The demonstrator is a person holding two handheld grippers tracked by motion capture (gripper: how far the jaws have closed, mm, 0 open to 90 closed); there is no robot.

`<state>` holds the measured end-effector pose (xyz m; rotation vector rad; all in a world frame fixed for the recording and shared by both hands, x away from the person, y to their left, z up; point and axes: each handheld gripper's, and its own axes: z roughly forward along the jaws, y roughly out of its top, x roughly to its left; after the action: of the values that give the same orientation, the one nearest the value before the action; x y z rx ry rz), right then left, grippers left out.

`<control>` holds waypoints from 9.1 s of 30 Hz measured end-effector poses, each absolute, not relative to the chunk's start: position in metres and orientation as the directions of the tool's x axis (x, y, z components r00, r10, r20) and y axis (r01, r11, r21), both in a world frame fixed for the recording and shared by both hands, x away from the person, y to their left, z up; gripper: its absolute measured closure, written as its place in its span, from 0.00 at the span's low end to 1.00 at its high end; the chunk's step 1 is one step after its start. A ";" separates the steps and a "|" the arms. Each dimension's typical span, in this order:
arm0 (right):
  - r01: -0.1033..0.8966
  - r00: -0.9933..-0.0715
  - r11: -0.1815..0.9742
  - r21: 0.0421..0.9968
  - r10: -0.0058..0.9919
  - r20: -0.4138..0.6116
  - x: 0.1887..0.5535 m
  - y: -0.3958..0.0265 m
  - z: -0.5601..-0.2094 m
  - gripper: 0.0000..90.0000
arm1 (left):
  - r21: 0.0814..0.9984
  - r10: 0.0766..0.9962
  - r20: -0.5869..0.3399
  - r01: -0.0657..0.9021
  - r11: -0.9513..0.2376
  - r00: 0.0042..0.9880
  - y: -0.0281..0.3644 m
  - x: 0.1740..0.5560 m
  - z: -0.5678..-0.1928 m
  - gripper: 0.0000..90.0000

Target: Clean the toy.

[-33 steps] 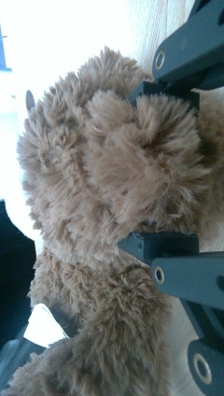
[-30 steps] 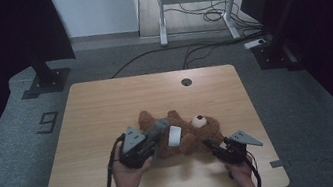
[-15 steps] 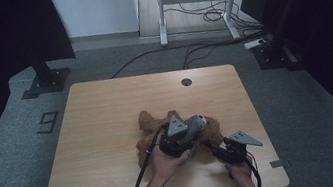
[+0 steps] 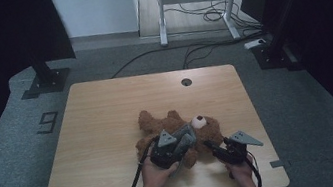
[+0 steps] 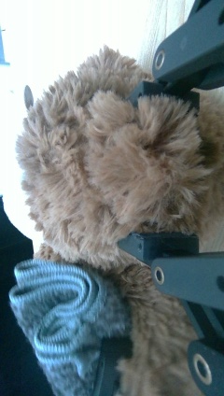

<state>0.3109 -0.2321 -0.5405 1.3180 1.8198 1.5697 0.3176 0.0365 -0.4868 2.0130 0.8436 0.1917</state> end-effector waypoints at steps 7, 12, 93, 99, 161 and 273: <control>0.390 -0.484 -0.069 0.918 0.833 0.268 0.311 -0.233 -0.541 0.53 | 0.813 0.646 -0.170 0.476 -0.334 0.744 0.061 0.310 -0.485 0.85; 0.391 -0.489 -0.072 0.917 0.828 0.274 0.311 -0.234 -0.541 0.53 | 0.827 0.684 -0.177 0.484 -0.287 0.708 0.092 0.312 -0.480 0.85; 0.406 -0.502 -0.087 0.910 0.811 0.302 0.313 -0.239 -0.544 0.54 | 0.826 0.556 -0.105 0.384 -0.413 0.824 -0.028 0.301 -0.458 0.85; 0.408 -0.507 -0.075 0.910 0.810 0.294 0.312 -0.240 -0.545 0.54 | 0.789 0.570 -0.144 0.441 -0.428 0.809 -0.034 0.305 -0.489 0.85; 0.396 -0.490 -0.094 0.913 0.820 0.296 0.321 -0.215 -0.543 0.55 | 0.861 0.696 -0.041 0.379 -0.339 0.717 0.036 0.345 -0.414 0.85; 0.400 -0.494 -0.046 0.915 0.830 0.258 0.310 -0.211 -0.549 0.56 | 0.796 0.841 -0.071 0.539 -0.276 0.536 0.114 0.374 -0.450 0.86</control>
<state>0.3098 -0.2113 -0.5485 1.3018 1.8588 1.5558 0.3739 0.1144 -0.4504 1.9594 1.1203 0.4699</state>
